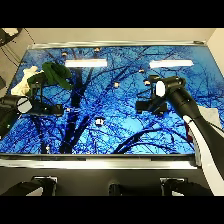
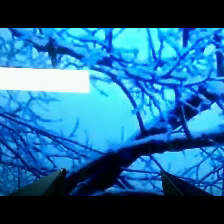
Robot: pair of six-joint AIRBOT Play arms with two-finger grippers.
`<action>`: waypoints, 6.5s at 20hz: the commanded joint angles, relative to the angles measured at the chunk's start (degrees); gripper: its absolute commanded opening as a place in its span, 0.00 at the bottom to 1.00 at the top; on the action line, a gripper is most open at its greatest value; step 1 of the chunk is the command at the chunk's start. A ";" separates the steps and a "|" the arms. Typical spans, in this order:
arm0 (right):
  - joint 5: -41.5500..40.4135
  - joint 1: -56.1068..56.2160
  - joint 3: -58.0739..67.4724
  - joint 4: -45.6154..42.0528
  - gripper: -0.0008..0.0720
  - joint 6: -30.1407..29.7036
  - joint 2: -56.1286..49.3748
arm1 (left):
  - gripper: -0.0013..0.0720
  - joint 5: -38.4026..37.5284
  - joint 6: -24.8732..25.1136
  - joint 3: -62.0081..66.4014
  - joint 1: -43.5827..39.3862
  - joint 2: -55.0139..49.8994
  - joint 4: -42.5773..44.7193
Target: Fold the shirts.
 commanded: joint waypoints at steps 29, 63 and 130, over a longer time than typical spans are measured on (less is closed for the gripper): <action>-7.69 0.04 -0.02 2.12 0.93 5.49 -0.09 | 1.00 -4.96 15.08 53.09 34.97 -53.46 9.60; 10.16 0.15 3.48 -7.87 0.93 -3.43 28.30 | 0.05 -5.27 15.80 29.83 -27.34 -5.01 -10.12; -31.82 -11.34 3.78 -3.82 0.08 -4.13 53.62 | 0.05 3.65 17.16 38.16 8.94 21.51 -20.44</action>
